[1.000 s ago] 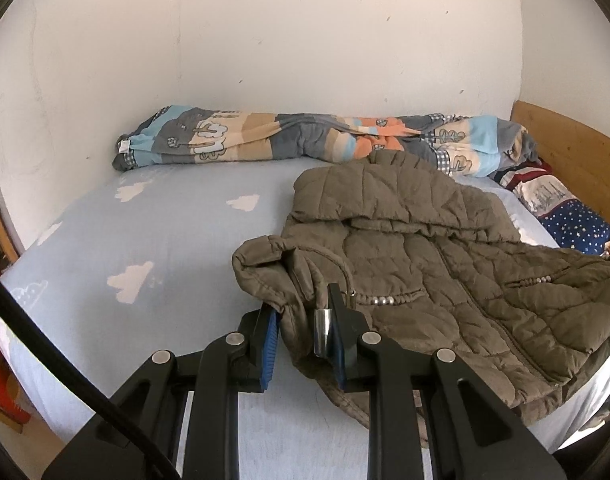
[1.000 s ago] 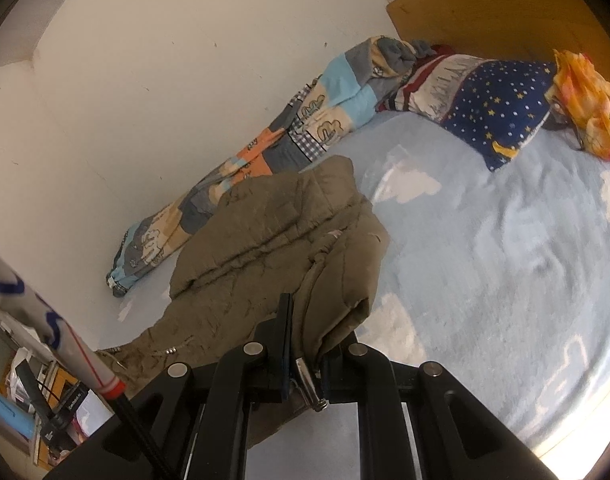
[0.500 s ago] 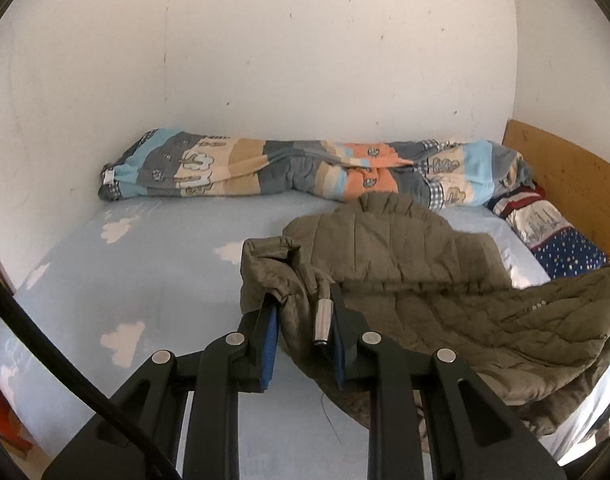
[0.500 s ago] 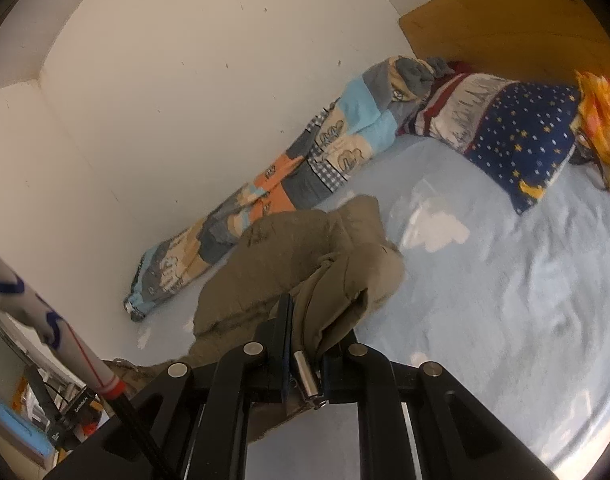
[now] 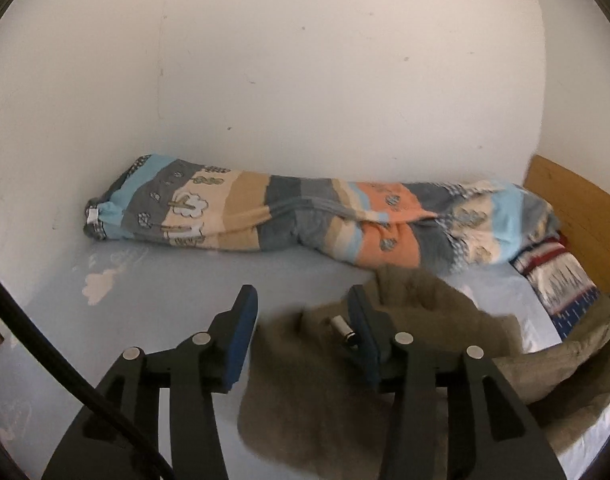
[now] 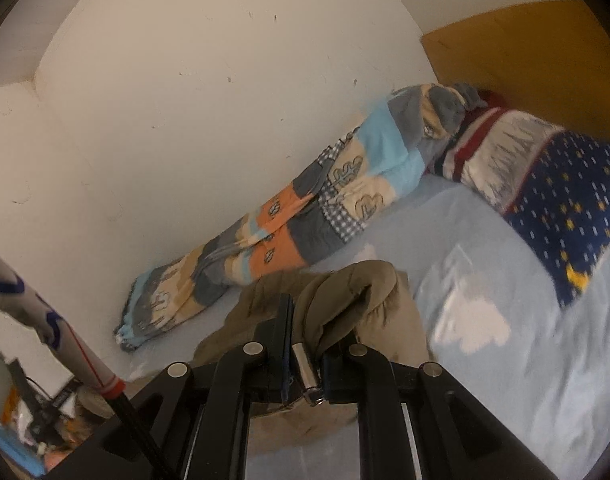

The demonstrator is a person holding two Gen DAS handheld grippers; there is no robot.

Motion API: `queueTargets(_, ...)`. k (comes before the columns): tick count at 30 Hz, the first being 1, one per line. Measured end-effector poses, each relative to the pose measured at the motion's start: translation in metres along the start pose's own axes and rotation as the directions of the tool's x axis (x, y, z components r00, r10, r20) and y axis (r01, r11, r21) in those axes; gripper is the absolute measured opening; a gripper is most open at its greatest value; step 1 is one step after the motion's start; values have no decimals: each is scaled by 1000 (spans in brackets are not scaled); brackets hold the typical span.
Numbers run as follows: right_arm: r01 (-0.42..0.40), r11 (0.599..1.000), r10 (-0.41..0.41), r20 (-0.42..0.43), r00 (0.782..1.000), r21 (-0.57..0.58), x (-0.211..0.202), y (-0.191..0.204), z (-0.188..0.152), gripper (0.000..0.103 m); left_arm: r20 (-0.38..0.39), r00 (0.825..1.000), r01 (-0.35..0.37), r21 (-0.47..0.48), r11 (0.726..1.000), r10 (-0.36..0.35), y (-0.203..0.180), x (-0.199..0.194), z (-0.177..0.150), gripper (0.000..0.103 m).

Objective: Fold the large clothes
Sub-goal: 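Carry the jacket edge over onto the other half with both tools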

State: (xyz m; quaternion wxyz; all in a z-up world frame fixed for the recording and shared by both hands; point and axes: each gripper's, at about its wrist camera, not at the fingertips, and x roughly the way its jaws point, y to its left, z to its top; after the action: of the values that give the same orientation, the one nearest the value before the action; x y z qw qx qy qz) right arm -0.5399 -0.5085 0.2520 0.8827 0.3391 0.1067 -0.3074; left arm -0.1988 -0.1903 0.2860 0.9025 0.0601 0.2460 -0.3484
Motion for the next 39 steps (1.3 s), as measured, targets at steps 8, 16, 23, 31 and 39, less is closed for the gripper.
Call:
queueTargets(8,91,996,-90,-35,995,14,114,-11,54,11,37,992,-116,-117,986,121,45,62,55,57)
queueTargets(16,180,983,-182,-74,981,-26,206,-19,79,11,-77,996,45,12,999,-44,12,121,19,58)
queueTargets(23,234,971,-238,-118,964,-48,262,-35,74,11,-364,920,168,38,985,-143,-46,238,-50,58)
queueTargets(31,166,984,-154,-171,973,60,284,-69,75,47,-421,905,89,33,995,-67,-52,298,-70,63)
queueTargets(39,105,985,-129,-181,975,-135,243,-54,49,67,-403,914,66,66,996,-34,-57,303,-73,66)
